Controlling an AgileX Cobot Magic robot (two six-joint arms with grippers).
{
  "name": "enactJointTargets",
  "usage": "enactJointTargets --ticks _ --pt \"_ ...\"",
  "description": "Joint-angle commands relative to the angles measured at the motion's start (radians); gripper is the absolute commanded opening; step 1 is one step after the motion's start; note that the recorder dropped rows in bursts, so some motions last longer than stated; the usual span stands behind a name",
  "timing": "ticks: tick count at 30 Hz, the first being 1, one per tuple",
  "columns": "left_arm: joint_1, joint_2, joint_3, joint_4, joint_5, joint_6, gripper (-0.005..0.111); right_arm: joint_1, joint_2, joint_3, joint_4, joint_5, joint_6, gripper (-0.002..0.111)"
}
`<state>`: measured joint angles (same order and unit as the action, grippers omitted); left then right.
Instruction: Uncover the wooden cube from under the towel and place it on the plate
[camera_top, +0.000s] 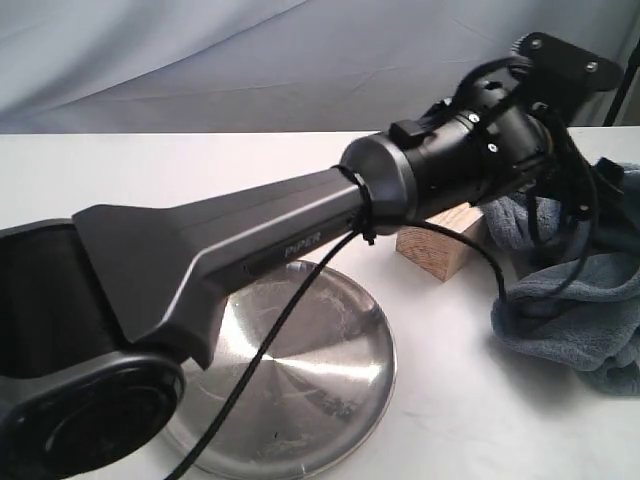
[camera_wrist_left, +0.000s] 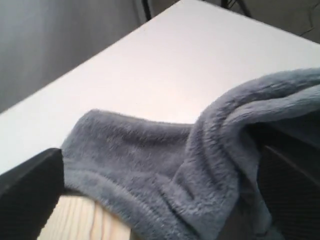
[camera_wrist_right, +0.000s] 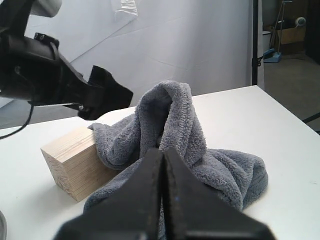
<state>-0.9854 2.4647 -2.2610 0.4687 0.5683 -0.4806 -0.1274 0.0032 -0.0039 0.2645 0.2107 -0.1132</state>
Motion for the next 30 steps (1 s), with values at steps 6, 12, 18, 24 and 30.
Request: enactJointTargets --ticks 6,12,18,24,30 --pt "0.102 0.004 -0.001 -0.4 0.067 0.172 0.099 0.001 -0.003 0.004 0.002 -0.001 -0.008 0.0" --pt "0.109 0.034 -0.001 -0.531 0.062 0.168 0.099 0.001 -0.003 0.004 0.002 -0.001 -0.008 0.0" --pt "0.126 0.071 -0.001 -0.662 -0.018 0.168 0.099 0.001 -0.003 0.004 0.002 -0.001 -0.008 0.0" --pt "0.126 0.074 -0.001 -0.734 -0.064 0.17 0.099 0.001 -0.003 0.004 0.002 -0.001 -0.008 0.0" --pt "0.126 0.089 -0.001 -0.777 -0.024 0.17 0.099 0.001 -0.003 0.004 0.002 -0.001 -0.008 0.0"
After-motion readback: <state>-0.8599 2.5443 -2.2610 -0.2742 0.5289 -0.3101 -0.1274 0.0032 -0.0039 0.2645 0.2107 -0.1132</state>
